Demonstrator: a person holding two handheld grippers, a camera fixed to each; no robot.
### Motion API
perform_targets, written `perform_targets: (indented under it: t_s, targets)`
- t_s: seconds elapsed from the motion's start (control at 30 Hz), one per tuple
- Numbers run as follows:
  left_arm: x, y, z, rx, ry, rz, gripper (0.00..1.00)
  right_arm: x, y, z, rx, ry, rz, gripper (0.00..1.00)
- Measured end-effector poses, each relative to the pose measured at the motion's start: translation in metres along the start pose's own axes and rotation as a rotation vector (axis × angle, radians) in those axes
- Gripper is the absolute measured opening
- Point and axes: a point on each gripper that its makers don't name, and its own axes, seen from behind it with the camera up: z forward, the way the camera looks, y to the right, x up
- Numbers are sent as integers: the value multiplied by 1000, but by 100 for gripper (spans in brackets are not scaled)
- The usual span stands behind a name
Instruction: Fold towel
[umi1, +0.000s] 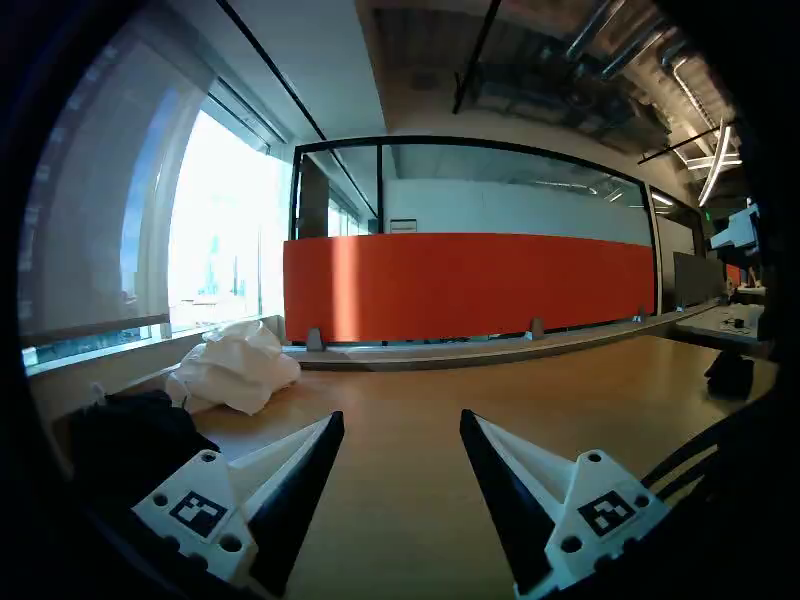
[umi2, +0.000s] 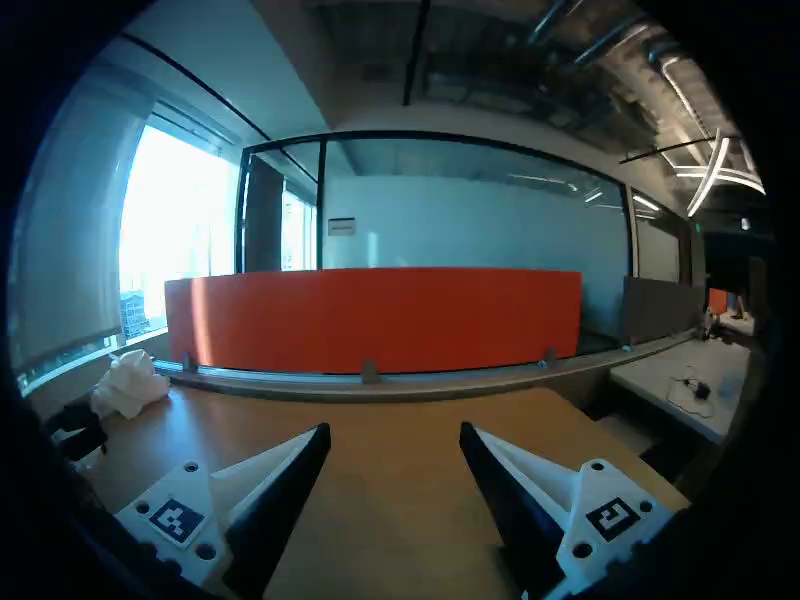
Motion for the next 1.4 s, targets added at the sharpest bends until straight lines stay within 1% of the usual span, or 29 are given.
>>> perform_targets:
  t_s: [0.2, 0.43, 0.53, 0.77, 1.1, 1.17, 1.23, 1.4]
  targets:
    - [-8, -4, 0, 7, 2, 15, 85, -3, -1, 4, -1, 5, 3, 100]
    - [-8, -9, 0, 16, 15, -17, 85, -1, -6, 9, 8, 7, -1, 100]
    - [-9, -11, -1, 20, 15, -22, 85, -2, -6, 10, 11, 8, 1, 100]
    - [-9, -11, 0, 19, 15, -23, 85, -6, -5, 11, 19, 5, 15, 100]
    - [-11, -8, 1, 10, 16, -24, 86, -3, 3, 10, 30, 31, 25, 100]
    - [-12, -8, 1, 11, 16, -24, 95, -4, 5, 10, 32, 39, 23, 100]
    - [-12, -8, 1, 11, 16, -23, 98, -5, 7, 10, 33, 47, 24, 100]
    - [-13, -8, 2, 11, 16, -23, 98, -7, 11, 9, 39, 72, 33, 100]
